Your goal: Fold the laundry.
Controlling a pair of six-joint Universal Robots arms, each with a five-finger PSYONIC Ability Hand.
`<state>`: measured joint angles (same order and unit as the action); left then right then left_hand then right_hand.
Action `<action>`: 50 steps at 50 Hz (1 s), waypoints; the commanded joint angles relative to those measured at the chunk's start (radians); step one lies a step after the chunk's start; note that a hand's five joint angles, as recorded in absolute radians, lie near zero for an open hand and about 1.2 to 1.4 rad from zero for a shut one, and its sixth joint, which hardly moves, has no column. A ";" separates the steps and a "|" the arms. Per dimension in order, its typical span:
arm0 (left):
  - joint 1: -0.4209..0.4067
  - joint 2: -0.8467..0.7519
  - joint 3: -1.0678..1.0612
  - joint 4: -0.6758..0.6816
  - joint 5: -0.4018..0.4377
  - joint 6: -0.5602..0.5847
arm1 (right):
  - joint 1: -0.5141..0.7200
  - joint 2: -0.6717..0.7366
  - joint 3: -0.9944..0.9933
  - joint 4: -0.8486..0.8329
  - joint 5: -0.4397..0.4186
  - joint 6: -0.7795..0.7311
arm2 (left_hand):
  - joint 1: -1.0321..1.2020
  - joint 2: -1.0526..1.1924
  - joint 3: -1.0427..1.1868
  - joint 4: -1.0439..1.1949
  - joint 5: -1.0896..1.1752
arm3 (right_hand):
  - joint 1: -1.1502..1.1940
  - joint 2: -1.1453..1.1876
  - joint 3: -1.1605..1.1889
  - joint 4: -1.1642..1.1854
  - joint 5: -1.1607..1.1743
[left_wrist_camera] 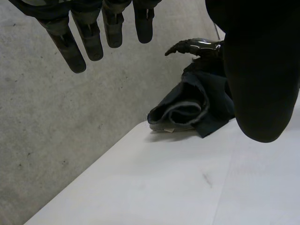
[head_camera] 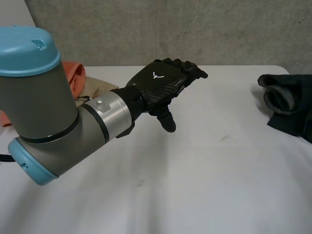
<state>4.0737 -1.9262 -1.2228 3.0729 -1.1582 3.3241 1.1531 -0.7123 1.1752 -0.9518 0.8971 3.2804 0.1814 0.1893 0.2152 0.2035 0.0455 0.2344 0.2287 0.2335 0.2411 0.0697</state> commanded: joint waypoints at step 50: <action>0.007 0.003 -0.046 0.006 0.009 0.000 | -0.152 -0.046 0.037 0.283 -0.483 -0.703 | 0.029 0.021 -0.005 0.007 -0.010 | -0.060 -0.054 -0.059 -0.067 -0.070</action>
<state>4.0774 -1.9226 -1.2650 3.0783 -1.1488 3.3241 0.9697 -0.7949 1.1799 -0.6697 0.4026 2.6614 0.1814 0.1892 0.2152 0.2034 0.0455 0.2245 0.2097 0.2095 0.2149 0.0486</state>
